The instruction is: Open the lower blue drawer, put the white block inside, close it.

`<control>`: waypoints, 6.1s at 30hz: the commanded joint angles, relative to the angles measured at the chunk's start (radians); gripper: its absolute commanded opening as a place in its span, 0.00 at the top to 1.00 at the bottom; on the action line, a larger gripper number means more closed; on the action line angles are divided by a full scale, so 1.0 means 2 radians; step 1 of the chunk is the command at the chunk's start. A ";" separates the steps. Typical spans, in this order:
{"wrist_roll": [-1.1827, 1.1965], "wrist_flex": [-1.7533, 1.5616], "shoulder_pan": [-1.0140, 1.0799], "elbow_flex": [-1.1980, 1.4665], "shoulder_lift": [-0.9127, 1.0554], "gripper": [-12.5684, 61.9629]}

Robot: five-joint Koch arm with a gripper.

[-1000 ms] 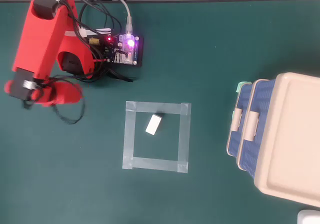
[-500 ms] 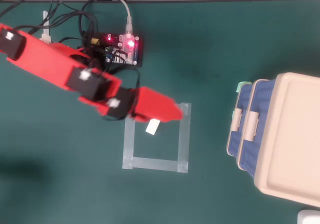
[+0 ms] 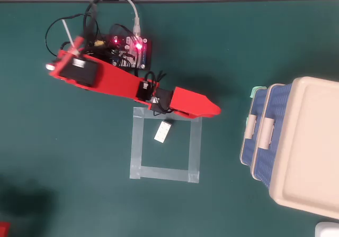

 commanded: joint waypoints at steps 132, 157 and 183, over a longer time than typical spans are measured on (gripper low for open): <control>0.021 1.124 0.005 -0.719 0.179 0.38; -0.102 1.093 -0.011 -0.880 -0.201 0.38; -0.478 1.485 0.512 -0.580 0.238 0.38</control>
